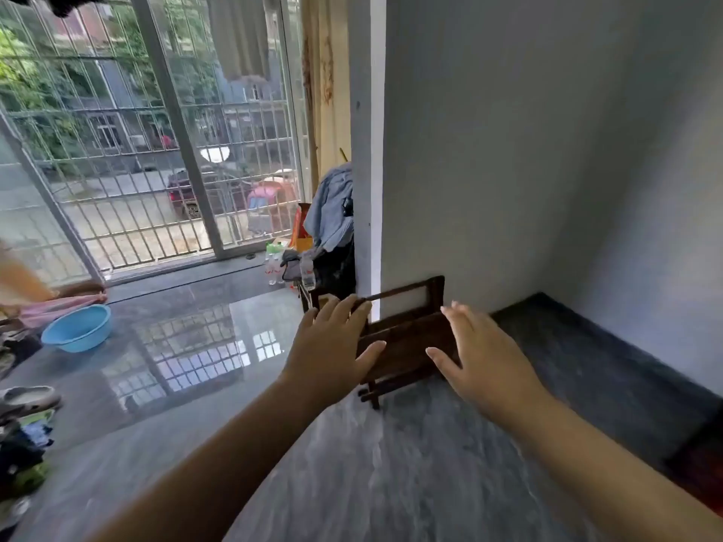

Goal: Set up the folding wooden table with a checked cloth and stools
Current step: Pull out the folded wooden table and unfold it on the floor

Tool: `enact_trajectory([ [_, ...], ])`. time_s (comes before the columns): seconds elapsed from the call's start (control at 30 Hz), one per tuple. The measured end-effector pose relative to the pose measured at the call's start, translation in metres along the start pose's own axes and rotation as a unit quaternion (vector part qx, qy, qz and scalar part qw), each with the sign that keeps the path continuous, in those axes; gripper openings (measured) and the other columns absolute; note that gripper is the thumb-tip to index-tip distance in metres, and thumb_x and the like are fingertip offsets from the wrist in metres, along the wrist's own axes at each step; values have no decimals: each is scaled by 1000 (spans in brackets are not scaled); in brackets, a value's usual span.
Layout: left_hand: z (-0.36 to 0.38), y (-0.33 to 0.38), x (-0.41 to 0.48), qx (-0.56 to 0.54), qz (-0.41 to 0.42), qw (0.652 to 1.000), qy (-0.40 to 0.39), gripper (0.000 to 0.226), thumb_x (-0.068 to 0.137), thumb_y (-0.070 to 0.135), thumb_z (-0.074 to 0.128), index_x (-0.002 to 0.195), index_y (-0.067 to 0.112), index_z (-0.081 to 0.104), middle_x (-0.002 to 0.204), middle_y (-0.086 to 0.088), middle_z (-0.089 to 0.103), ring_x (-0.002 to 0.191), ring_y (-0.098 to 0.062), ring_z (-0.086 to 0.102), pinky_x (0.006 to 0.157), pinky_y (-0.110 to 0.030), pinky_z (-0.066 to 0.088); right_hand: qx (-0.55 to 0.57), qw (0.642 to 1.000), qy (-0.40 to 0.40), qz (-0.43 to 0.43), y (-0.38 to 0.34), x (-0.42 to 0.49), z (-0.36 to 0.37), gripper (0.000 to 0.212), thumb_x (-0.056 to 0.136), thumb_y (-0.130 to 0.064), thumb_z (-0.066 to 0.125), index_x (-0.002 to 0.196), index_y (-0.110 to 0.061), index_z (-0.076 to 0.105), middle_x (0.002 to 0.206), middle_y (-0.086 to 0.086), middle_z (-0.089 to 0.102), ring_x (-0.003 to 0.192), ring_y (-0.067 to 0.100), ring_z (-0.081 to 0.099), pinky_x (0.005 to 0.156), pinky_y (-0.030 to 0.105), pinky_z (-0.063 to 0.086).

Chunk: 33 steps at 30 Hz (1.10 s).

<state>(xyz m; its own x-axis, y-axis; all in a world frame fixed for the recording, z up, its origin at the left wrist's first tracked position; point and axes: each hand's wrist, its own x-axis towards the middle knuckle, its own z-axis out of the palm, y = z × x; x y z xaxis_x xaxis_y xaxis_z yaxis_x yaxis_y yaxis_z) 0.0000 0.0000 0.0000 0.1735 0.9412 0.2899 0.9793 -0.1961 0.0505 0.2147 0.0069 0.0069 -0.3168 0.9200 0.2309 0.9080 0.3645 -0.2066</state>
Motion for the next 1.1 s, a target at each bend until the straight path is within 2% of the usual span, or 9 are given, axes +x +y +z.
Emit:
enact_trajectory([
  [0.1, 22, 6, 43, 4, -15, 1000, -6, 66, 90, 59, 26, 146, 25, 28, 153, 0, 29, 140, -19, 24, 110, -38, 23, 18, 1000, 3, -8, 40, 39, 11, 66, 94, -50, 40, 148, -16, 22, 154, 2, 25, 141, 15, 21, 112, 28, 21],
  [0.23, 54, 6, 86, 11, -32, 999, -33, 64, 94, 56, 32, 147, 22, 25, 153, -2, 27, 141, -21, 22, 112, -37, 20, 28, 999, -20, -19, 77, 93, 30, 66, 94, -49, 39, 148, -15, 21, 154, 2, 24, 141, 15, 20, 112, 28, 20],
  [0.4, 85, -14, 124, 14, -61, 996, -71, 65, 94, 56, 32, 149, 23, 20, 155, -2, 22, 143, -20, 16, 115, -39, 14, 53, 996, -65, -18, 93, 150, 71, 66, 94, -48, 40, 147, -15, 21, 154, 3, 24, 141, 16, 20, 112, 29, 22],
  [0.77, 165, -118, 252, 1, -94, 991, -92, 65, 94, 55, 31, 149, 22, 19, 155, -2, 23, 142, -21, 18, 114, -40, 14, 41, 992, -114, -33, 88, 318, 162, 64, 95, -44, 43, 147, -13, 23, 153, 5, 24, 141, 18, 20, 112, 30, 20],
  [1.1, 255, -198, 370, -25, -92, 984, -153, 67, 94, 55, 34, 149, 20, 19, 154, -3, 25, 140, -22, 22, 113, -40, 18, 38, 986, -164, -4, 106, 440, 243, 63, 95, -43, 43, 146, -11, 25, 153, 7, 25, 141, 19, 21, 113, 30, 21],
])
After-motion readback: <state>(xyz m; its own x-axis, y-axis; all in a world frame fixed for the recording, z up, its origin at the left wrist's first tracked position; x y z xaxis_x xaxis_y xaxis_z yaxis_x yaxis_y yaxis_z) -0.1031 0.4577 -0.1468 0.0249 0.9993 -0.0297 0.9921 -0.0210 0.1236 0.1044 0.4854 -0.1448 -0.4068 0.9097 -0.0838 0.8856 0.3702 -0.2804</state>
